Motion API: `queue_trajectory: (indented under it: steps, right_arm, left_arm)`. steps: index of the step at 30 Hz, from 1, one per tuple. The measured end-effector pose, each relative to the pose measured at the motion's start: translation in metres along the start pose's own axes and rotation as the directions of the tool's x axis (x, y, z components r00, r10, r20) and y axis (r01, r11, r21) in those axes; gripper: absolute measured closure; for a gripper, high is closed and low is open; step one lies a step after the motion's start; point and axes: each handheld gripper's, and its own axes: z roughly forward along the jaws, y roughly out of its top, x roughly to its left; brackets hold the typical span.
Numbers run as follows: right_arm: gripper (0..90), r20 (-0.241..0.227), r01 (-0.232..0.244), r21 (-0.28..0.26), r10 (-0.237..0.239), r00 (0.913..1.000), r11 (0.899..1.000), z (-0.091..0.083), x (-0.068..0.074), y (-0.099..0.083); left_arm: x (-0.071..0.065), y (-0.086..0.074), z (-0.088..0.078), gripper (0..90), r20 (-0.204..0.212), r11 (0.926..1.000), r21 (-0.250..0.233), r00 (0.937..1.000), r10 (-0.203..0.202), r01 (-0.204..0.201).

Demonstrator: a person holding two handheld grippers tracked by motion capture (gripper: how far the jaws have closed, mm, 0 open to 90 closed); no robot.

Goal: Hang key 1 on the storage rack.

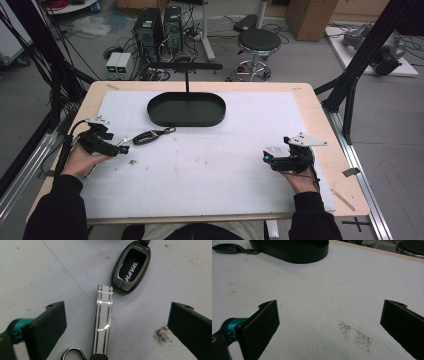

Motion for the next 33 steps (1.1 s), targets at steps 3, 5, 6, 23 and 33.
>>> queue_trajectory:
  steps: [3,5,6,23,33]
  right_arm:
    - [1.5,0.002,0.002,0.005,-0.002,1.0000,1.000,0.001,0.001,0.000]
    - [1.4,0.000,0.007,0.014,-0.007,1.0000,1.000,0.002,0.002,-0.001]
    - [1.5,0.000,0.011,0.019,-0.011,0.9999,1.000,0.003,0.003,-0.001]
    - [1.5,0.013,0.022,0.030,-0.022,0.9997,0.999,0.002,0.002,-0.004]
    - [1.5,0.003,0.040,0.051,-0.040,0.9992,0.998,0.005,0.006,-0.005]
  left_arm:
    - [0.004,0.000,-0.002,7.3,-0.003,0.9998,-0.015,0.9999,-0.015,0.014]
    - [0.004,-0.001,-0.002,11.4,-0.013,0.9999,-0.007,0.9999,-0.010,0.010]
    - [0.003,-0.001,0.000,15.4,-0.035,1.0000,0.004,0.9994,0.002,-0.002]
    - [-0.001,-0.003,0.011,73.4,-0.137,0.9975,0.065,0.9899,0.037,-0.028]
    - [-0.006,-0.003,0.009,74.2,-0.158,0.9967,0.034,0.9844,0.078,-0.073]
